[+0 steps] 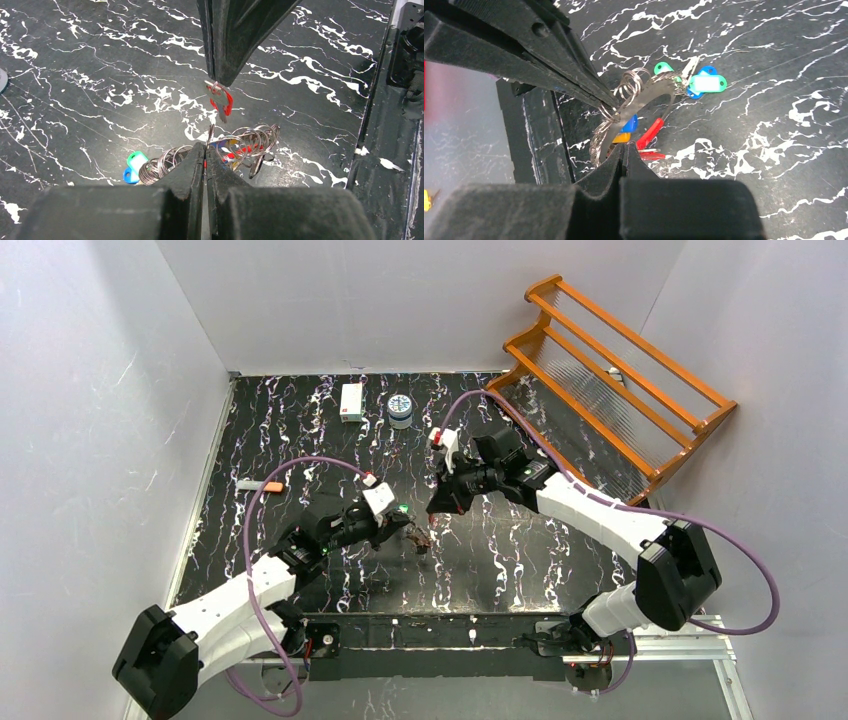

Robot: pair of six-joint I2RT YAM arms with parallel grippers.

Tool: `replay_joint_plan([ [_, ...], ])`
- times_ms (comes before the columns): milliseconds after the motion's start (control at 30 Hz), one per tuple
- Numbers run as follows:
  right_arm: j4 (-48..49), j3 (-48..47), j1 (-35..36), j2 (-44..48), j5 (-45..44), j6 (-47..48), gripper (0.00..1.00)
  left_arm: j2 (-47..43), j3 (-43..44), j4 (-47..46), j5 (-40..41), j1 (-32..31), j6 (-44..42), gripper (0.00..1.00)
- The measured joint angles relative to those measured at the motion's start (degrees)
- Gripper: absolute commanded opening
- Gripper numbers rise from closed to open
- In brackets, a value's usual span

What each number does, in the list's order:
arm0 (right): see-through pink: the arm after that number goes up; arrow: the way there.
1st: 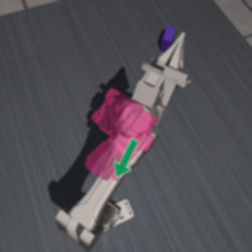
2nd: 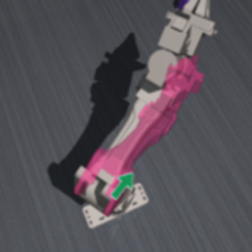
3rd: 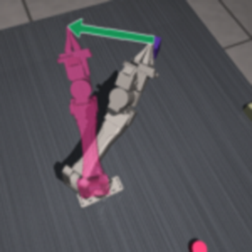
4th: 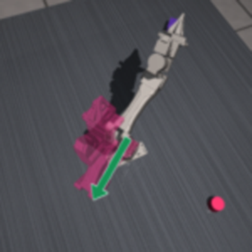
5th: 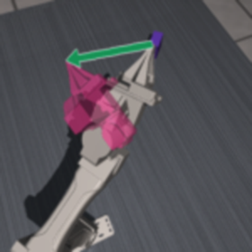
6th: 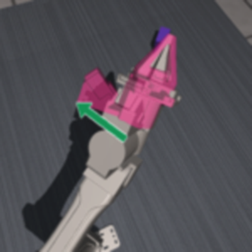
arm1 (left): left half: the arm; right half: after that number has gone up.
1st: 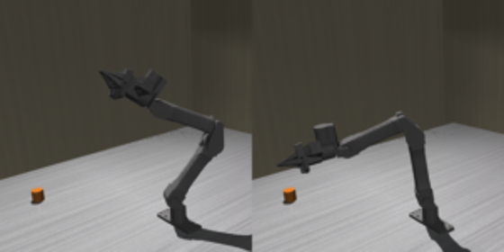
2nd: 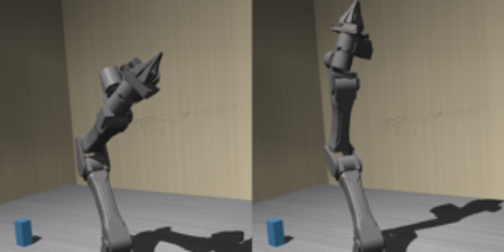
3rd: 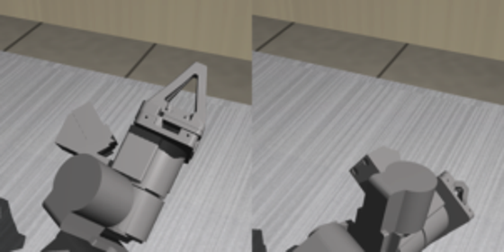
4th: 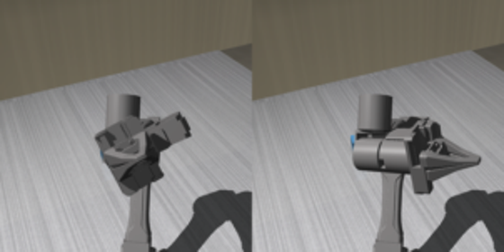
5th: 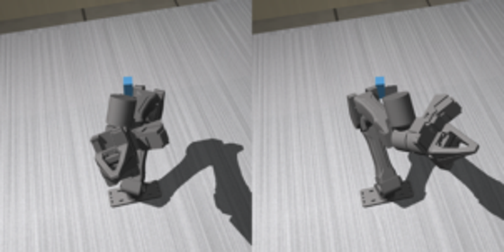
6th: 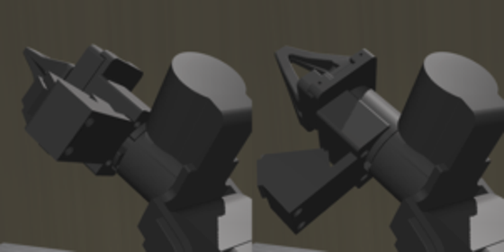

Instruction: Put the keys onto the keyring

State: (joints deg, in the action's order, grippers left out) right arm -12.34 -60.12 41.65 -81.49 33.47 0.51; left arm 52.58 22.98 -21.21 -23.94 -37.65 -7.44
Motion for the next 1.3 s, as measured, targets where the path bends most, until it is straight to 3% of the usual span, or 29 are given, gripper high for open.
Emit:
replay_joint_plan([
  [467, -1.42, -0.13, 0.52, -2.36, 9.18, 4.09, 0.01, 0.76, -0.02, -2.05, -2.19, -0.57, 1.11, 0.00],
  [1300, -2.49, -3.37, 2.36, -3.30, 10.27, 5.25, 0.01, 1.66, -0.11, -2.62, -2.43, -1.33, 1.33, 0.00],
])
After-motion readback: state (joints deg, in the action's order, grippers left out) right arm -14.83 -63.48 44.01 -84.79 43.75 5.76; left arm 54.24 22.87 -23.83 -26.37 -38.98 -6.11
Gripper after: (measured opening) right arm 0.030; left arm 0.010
